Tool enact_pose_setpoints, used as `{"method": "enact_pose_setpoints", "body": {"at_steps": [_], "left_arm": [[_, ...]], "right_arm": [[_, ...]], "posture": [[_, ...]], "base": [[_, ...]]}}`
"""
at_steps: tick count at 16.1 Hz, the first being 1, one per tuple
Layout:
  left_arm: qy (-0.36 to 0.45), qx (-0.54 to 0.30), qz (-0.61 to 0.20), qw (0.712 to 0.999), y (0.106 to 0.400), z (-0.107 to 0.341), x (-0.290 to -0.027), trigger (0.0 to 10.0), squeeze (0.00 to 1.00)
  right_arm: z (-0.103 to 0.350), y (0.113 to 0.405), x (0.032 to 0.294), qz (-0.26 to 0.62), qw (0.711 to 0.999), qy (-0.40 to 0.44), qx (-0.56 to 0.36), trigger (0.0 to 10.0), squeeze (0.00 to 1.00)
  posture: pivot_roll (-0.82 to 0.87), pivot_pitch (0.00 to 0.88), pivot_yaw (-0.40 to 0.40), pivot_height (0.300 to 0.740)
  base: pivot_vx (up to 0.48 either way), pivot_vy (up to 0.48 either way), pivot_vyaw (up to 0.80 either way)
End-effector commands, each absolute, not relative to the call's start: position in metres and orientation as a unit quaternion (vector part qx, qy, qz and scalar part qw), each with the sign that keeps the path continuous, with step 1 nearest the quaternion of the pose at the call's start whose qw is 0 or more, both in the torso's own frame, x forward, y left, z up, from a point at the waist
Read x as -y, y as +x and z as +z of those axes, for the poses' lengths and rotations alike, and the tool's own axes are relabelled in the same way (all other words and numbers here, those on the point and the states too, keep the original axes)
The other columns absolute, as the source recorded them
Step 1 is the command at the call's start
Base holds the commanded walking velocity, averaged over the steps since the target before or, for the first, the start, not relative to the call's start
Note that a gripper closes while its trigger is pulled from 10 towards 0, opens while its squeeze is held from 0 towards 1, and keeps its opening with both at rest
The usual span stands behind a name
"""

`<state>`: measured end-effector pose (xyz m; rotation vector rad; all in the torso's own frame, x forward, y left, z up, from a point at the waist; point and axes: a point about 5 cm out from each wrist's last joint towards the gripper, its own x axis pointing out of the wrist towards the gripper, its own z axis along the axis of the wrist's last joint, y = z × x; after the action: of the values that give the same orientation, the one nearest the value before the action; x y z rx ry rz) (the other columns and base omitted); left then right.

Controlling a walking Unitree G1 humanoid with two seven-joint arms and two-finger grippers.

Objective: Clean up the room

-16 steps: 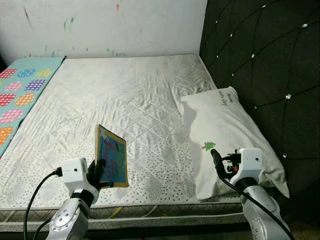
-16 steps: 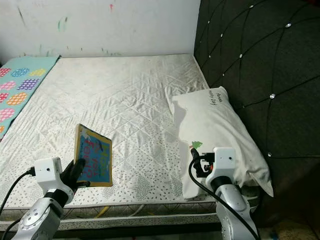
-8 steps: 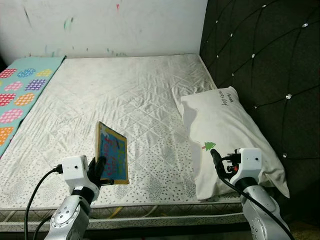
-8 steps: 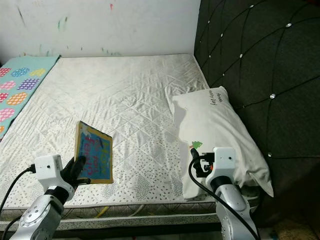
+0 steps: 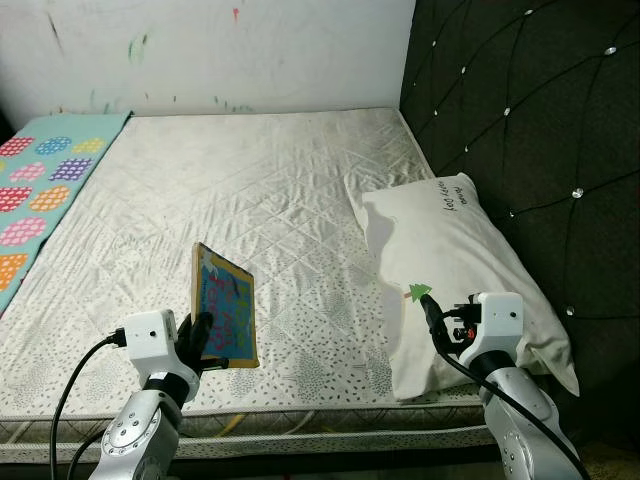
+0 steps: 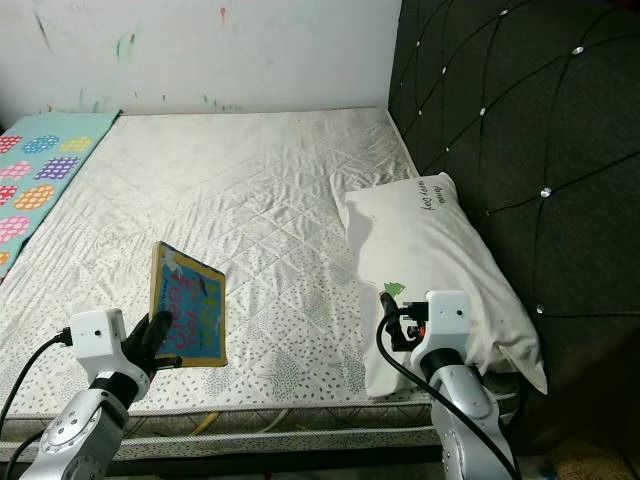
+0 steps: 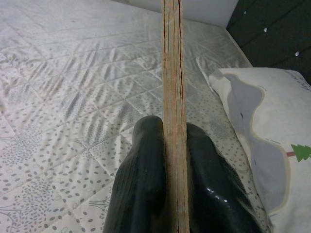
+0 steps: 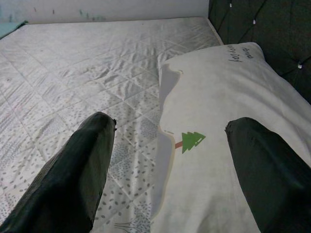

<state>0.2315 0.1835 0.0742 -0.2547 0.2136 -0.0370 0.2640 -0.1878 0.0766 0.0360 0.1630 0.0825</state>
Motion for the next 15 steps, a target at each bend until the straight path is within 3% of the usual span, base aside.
{"method": "enact_pose_setpoints", "body": {"at_steps": [1, 11, 15], "left_arm": [[-0.118, -0.088, -0.019, 0.989, 0.2348, 0.0811, -0.1843, 10.0, 0.0], [-0.119, -0.088, -0.018, 0.989, 0.2346, 0.0811, -0.1838, 10.0, 0.0], [-0.119, -0.088, -0.017, 0.989, 0.2353, 0.0813, -0.1839, 10.0, 0.0]], "right_arm": [[0.0788, 0.2664, 0.1841, 0.049, 0.996, 0.018, -0.076, 10.0, 0.0], [0.0792, 0.2677, 0.1835, 0.052, 0.996, 0.018, -0.076, 10.0, 0.0], [0.0791, 0.2682, 0.1832, 0.052, 0.996, 0.018, -0.077, 10.0, 0.0]], "posture": [[-0.06, 0.0, 0.049, 0.74], [-0.06, 0.003, 0.047, 0.74], [-0.06, 0.007, 0.047, 0.695]], "base": [[0.0, 0.0, 0.0], [0.0, 0.0, 0.0], [0.0, 0.0, 0.0]]}}
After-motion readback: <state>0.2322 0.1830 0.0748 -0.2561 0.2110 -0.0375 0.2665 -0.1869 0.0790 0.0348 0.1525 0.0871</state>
